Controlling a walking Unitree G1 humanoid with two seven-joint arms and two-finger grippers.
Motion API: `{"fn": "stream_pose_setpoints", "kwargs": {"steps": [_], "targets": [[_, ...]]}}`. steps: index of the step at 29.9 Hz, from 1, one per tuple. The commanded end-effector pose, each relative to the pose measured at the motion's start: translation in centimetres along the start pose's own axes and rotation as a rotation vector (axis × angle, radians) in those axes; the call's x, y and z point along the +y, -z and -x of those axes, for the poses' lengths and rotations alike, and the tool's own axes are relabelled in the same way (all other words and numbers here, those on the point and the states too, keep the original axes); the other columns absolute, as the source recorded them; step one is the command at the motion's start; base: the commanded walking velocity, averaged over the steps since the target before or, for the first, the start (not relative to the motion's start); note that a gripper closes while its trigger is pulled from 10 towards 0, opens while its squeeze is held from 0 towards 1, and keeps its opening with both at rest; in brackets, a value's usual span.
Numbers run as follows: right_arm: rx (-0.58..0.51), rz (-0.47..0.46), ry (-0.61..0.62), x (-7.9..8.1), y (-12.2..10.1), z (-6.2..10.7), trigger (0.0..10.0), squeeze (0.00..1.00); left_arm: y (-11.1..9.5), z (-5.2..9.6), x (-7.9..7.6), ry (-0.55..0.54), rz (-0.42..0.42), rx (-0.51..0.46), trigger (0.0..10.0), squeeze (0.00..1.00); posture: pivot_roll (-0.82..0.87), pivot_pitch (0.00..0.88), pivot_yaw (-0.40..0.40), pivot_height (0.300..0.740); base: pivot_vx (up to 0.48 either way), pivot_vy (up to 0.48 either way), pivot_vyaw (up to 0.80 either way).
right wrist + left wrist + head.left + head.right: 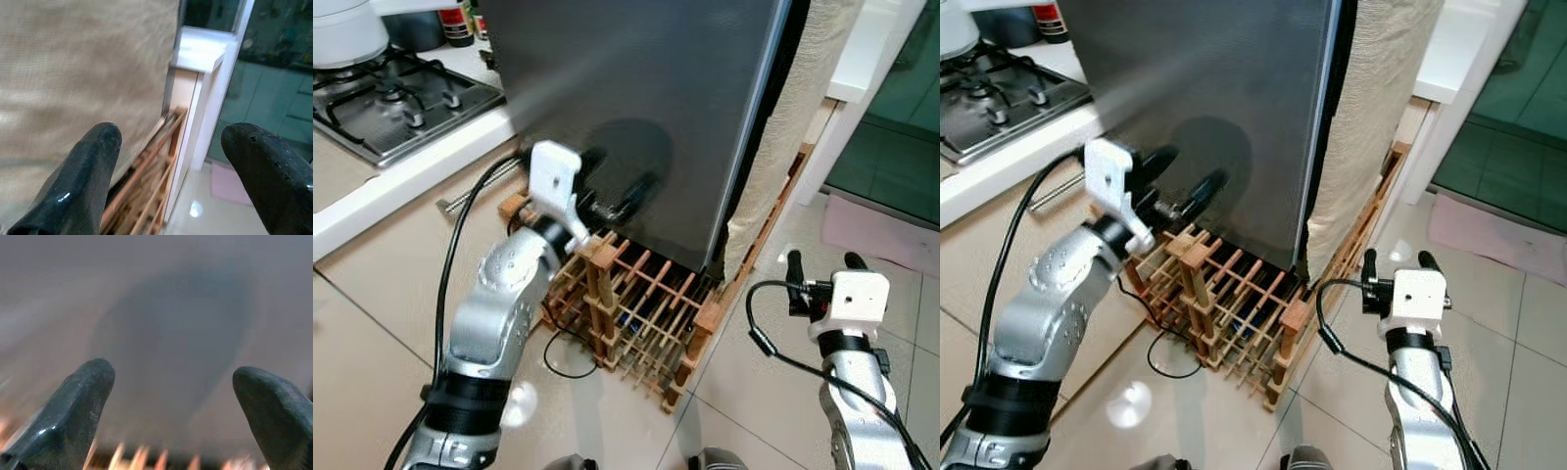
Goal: Restocking fridge
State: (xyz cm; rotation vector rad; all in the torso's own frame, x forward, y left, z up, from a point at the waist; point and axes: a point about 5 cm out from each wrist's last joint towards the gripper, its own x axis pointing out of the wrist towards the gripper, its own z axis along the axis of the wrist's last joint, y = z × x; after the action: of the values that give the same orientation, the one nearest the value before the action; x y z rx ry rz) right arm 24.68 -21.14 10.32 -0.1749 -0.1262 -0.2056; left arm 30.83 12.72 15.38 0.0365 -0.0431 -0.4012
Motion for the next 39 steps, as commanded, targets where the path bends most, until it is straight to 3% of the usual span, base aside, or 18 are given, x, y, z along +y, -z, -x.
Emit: {"fn": "stream_pose_setpoints", "kwargs": {"steps": [1,2,5,11,20,26,30,39], "targets": [[-0.015,-0.012,0.058,-0.7,-0.5,-0.3,10.0,0.00,1.3,0.5,1.2,-0.130,-0.013,0.046,10.0,0.00,-0.13,0.000,0.032,0.727,0.000,0.000,0.00],[-0.037,-0.016,0.092,-1.0,-1.1,-0.5,10.0,0.00,2.6,1.3,2.3,-0.275,0.082,0.100,10.0,0.00,-0.13,0.000,0.026,0.727,0.000,0.000,0.00],[-0.046,-0.017,0.106,-1.3,-1.4,-0.3,10.0,0.00,3.0,2.2,2.4,-0.328,0.126,0.114,10.0,0.00,-0.12,0.000,0.008,0.727,0.000,0.000,0.00],[-0.023,-0.013,0.083,-1.1,-1.1,0.2,10.0,0.00,1.8,2.5,-0.1,-0.145,0.075,0.063,10.0,0.00,-0.12,0.000,0.006,0.727,0.000,0.000,0.00],[-0.007,-0.018,0.073,-0.4,-1.0,0.1,10.0,0.00,0.4,0.7,-1.7,-0.031,0.014,0.033,10.0,0.00,-0.15,0.000,0.028,0.727,0.000,0.000,0.00],[0.000,-0.012,0.070,-0.5,-0.9,0.1,10.0,0.00,-0.2,0.5,-2.3,0.018,0.072,-0.014,10.0,0.00,-0.16,0.000,0.031,0.727,0.000,0.000,0.00],[0.005,-0.004,0.072,-0.9,-0.8,0.1,10.0,0.00,-0.6,0.7,-3.0,0.043,0.098,-0.044,10.0,0.00,-0.17,0.000,0.028,0.727,0.000,-0.480,0.00],[0.006,0.001,0.067,-1.1,-0.8,-0.1,10.0,0.00,-0.8,0.4,-3.4,0.059,0.112,-0.055,10.0,0.00,-0.17,0.000,0.029,0.727,0.000,-0.053,0.00]]}}
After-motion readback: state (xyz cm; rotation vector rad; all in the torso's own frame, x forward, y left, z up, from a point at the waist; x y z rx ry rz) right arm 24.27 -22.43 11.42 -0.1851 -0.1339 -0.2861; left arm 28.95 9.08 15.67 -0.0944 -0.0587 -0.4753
